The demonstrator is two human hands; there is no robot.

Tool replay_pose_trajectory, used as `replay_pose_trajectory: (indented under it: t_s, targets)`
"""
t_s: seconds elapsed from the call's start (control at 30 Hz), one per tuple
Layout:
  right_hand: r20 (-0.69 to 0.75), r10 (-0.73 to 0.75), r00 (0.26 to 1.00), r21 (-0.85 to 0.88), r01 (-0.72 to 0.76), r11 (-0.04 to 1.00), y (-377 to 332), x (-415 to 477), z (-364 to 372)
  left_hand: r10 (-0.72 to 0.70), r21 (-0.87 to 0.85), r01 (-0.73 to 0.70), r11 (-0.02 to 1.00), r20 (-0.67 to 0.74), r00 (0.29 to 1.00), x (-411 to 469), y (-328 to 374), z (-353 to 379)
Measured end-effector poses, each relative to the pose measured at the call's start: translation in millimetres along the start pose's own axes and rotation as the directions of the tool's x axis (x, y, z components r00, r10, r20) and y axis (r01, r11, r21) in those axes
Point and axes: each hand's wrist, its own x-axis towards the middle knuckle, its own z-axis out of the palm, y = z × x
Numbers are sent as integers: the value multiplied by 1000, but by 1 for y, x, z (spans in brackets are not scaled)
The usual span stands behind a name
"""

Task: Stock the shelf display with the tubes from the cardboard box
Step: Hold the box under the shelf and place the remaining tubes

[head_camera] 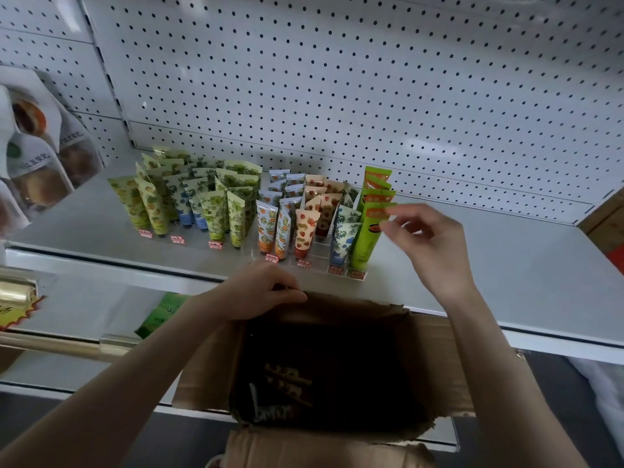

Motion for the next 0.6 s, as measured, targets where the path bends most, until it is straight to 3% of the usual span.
replay_pose_trajectory:
  t_s: [0.1,0.23,0.47,0.6]
  targets:
    - [229,45,972,56,-59,997,-8,-36,9,10,-3,-10,1000,-10,1000,1,-1,2]
    - [554,158,818,-71,-143,987,-2,-72,26,28,-15,-27,1000,8,1000,1,0,5]
    - [717,287,635,-460,122,880,43,-90,65,30,-2,-30,1000,-19,999,-4,2,10]
    - [764,364,533,-560,266,785,61,-98,96,24,-28,-25,999,-23,999,-7,1,13]
